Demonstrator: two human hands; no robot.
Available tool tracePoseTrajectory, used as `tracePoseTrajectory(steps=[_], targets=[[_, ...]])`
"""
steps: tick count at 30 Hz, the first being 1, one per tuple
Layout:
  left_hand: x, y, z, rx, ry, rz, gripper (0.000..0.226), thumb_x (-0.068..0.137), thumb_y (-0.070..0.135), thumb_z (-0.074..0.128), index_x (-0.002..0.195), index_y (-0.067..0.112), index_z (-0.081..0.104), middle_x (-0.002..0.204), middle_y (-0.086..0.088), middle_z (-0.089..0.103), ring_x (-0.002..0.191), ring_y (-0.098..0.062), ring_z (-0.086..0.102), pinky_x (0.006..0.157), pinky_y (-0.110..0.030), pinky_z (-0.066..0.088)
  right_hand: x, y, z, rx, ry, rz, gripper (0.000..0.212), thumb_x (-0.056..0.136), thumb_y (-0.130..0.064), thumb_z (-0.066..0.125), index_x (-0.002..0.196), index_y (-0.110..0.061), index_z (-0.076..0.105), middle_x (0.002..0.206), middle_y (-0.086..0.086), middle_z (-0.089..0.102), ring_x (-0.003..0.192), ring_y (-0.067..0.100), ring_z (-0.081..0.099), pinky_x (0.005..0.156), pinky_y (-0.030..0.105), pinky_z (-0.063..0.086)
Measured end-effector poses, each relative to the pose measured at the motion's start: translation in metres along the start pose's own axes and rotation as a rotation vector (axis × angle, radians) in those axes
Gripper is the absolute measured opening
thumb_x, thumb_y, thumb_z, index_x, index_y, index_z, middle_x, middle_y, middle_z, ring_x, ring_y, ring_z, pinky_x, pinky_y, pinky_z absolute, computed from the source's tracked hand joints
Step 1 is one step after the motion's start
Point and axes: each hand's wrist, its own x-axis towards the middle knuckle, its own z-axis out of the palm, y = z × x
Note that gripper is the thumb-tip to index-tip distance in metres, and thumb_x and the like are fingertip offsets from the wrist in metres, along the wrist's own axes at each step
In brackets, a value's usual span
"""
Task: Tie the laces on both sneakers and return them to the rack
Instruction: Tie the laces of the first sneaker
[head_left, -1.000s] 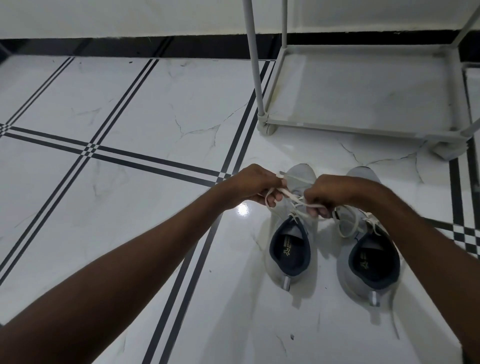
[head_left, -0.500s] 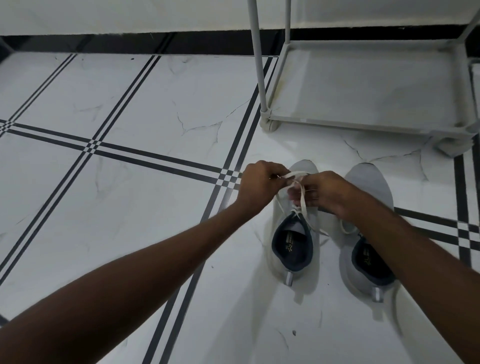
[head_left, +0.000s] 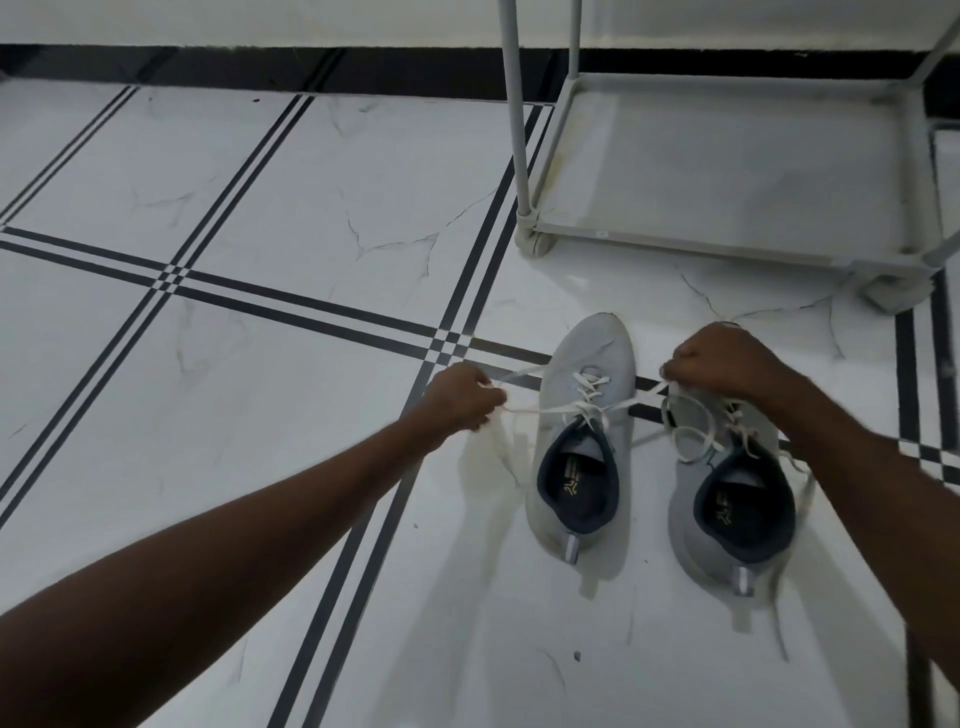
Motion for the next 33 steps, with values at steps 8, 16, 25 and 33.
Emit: tracePoseTrajectory(steps=[8, 16, 25, 33], targets=[[-0.004, 0.017, 0.035, 0.399, -0.027, 0.588, 0.019, 0.086, 0.028, 0.072, 0.097, 0.013, 0.074, 0.093, -0.003, 0.075, 0.086, -0.019, 0.067, 0.079, -0.031, 0.052, -0.025, -0.041, 0.034, -0.203, 0.025, -0.417, 0.02, 0.079, -0.023, 0.059, 0.09, -0.019, 0.075, 0.089, 0.004, 0.073, 0.089, 0.028, 0.063, 0.081, 0.035, 0.049], [-0.013, 0.03, 0.021, 0.047, -0.25, 0.406, 0.025, 0.093, 0.025, 0.064, 0.086, 0.001, 0.066, 0.074, -0.01, 0.074, 0.054, -0.014, 0.067, 0.053, -0.026, 0.057, -0.034, -0.038, 0.034, 0.336, -0.261, -0.262, 0.026, 0.092, -0.007, 0.051, 0.071, 0.007, 0.057, 0.063, 0.019, 0.06, 0.055, 0.031, 0.056, 0.054, 0.036, 0.048], [-0.028, 0.01, 0.013, 0.646, -0.028, 0.82, 0.019, 0.098, 0.029, 0.053, 0.099, 0.026, 0.072, 0.076, 0.012, 0.07, 0.059, -0.008, 0.055, 0.061, -0.024, 0.042, -0.067, -0.016, 0.024, -0.577, -0.09, -0.67, 0.011, 0.095, -0.02, 0.044, 0.088, -0.024, 0.052, 0.065, -0.007, 0.046, 0.056, 0.011, 0.042, 0.054, 0.03, 0.034], [-0.028, -0.026, 0.011, 0.736, -0.004, 0.648, 0.024, 0.097, 0.017, 0.048, 0.077, 0.022, 0.062, 0.058, 0.009, 0.049, 0.059, -0.018, 0.051, 0.048, -0.023, 0.026, -0.061, 0.01, 0.036, -0.72, -0.069, -0.599, 0.036, 0.087, -0.016, 0.052, 0.118, -0.028, 0.066, 0.108, 0.004, 0.07, 0.099, 0.022, 0.067, 0.067, 0.027, 0.037]])
